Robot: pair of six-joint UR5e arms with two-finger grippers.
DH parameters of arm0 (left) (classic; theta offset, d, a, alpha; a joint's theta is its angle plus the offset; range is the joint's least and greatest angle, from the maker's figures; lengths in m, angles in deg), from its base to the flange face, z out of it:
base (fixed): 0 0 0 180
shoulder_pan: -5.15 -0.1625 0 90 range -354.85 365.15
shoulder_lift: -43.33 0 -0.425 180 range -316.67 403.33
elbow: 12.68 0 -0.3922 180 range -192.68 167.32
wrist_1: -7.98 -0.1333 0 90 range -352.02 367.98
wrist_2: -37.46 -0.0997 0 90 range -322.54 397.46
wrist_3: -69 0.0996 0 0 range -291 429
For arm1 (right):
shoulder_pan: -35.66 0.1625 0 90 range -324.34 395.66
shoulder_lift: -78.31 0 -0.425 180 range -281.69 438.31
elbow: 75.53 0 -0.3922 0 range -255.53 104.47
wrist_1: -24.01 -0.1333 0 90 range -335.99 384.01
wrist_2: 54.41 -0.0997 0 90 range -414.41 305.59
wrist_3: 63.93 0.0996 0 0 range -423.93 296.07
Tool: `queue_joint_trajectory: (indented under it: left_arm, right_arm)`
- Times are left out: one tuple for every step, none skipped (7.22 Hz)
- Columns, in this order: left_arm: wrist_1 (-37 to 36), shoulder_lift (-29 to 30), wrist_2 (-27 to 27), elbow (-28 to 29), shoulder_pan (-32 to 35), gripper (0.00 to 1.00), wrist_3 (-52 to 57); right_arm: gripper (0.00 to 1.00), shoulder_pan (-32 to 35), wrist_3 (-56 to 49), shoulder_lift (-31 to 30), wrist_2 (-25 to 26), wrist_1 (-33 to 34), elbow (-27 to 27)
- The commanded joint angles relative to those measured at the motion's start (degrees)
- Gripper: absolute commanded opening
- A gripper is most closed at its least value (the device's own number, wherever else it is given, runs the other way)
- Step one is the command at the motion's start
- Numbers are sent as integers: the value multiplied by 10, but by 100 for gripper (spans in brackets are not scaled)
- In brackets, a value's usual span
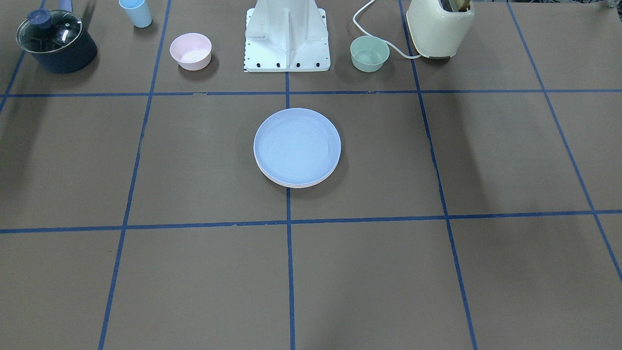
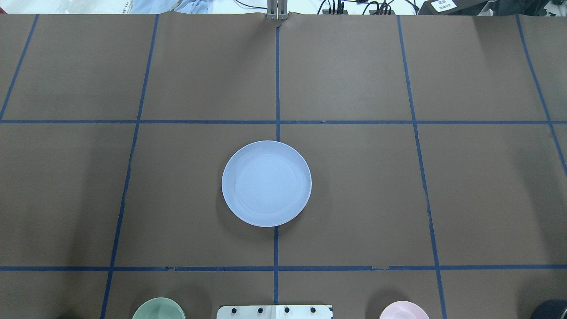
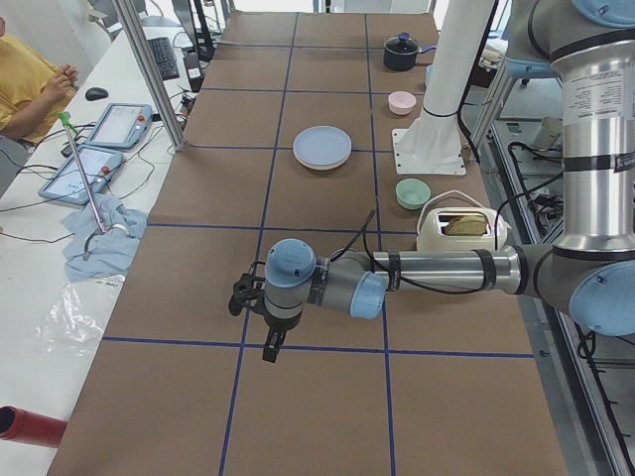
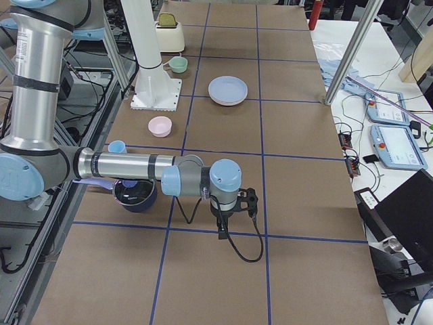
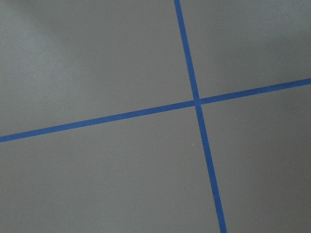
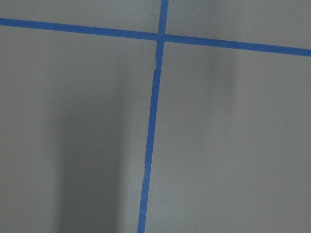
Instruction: Stack three plates with pink and blue
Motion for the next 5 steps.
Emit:
queue_joint_trajectory:
  left_arm:
    - [-24, 6, 2, -11, -8, 100, 5]
    - [-74, 13, 0, -15, -10, 100, 7]
    - [-102, 8, 1, -23, -9, 100, 19]
    - [-102, 1, 2, -27, -8, 100, 22]
    - [-96, -2, 0, -26, -10, 100, 25]
  right_arm:
    - [100, 0, 0, 0, 0, 0, 1]
    - [100, 0, 0, 0, 0, 0, 1]
    - [100, 0, 0, 0, 0, 1, 1]
    - [100, 0, 0, 0, 0, 1, 2]
    - [100, 0, 0, 0, 0, 1, 2]
